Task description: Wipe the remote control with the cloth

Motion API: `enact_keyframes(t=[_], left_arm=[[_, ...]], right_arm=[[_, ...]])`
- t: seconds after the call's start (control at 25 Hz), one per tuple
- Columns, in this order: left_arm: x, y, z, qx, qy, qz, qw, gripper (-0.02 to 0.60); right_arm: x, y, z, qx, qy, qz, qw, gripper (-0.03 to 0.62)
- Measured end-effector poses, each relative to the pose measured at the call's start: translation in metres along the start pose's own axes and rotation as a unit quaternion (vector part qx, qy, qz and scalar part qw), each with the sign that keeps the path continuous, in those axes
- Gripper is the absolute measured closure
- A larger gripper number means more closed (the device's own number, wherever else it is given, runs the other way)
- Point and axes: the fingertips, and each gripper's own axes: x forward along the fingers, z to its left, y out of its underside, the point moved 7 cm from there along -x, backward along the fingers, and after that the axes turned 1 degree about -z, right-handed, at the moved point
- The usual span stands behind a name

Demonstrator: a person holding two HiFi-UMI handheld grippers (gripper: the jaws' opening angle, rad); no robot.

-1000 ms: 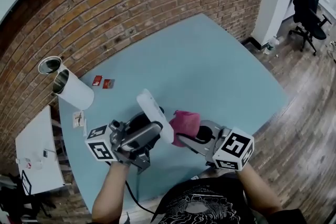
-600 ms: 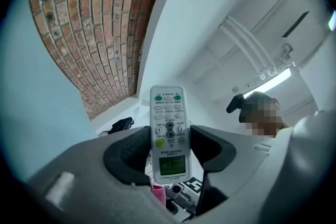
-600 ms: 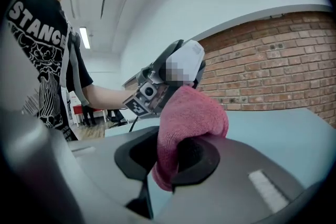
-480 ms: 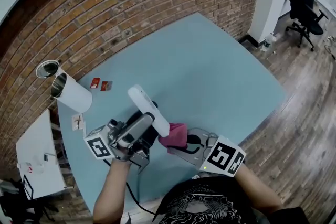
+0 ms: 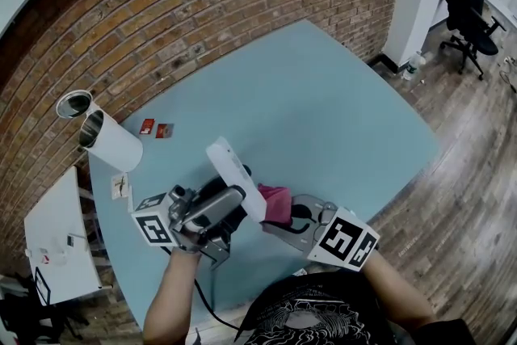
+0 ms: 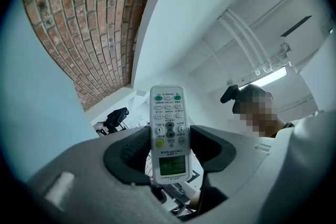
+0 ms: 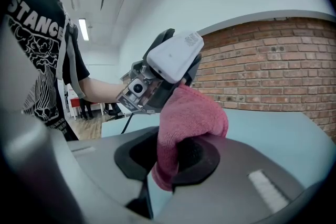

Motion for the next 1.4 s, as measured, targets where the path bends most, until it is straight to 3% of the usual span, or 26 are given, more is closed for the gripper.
enact_keyframes(t=[0.68,0.8,0.88,1.0,1.12,1.2,1.32,1.4], left_arm=[[0.002,0.021,0.006,0.003,-0.012,0.066,0.9978,0.344],[-0.003,0.025,0.017,0.021,-0.053,0.094,0.9939,0.344],[-0.009,0.032,0.028,0.045,-0.106,0.138,0.9837,0.344],[-0.023,0.052,0.046,0.079,-0.179,0.225,0.9546,0.344],[-0.036,0.075,0.062,0.111,-0.225,0.314,0.9159,0.344],[-0.043,0.090,0.072,0.133,-0.256,0.379,0.8792,0.344],[-0.056,0.111,0.086,0.164,-0.297,0.475,0.8119,0.344],[-0.064,0.123,0.093,0.172,-0.310,0.523,0.7752,0.344]], right_arm=[[-0.007,-0.012,-0.010,-0.017,0.024,-0.005,1.000,0.531],[-0.005,0.004,-0.017,0.000,0.040,0.016,0.999,0.531],[-0.005,0.019,-0.021,0.021,0.061,0.036,0.997,0.531],[-0.009,0.034,-0.025,0.053,0.087,0.047,0.994,0.531],[-0.013,0.044,-0.032,0.080,0.112,0.051,0.989,0.531],[-0.014,0.050,-0.038,0.095,0.127,0.054,0.986,0.531],[-0.012,0.060,-0.040,0.114,0.139,0.067,0.981,0.531],[-0.010,0.069,-0.039,0.126,0.145,0.082,0.978,0.531]])
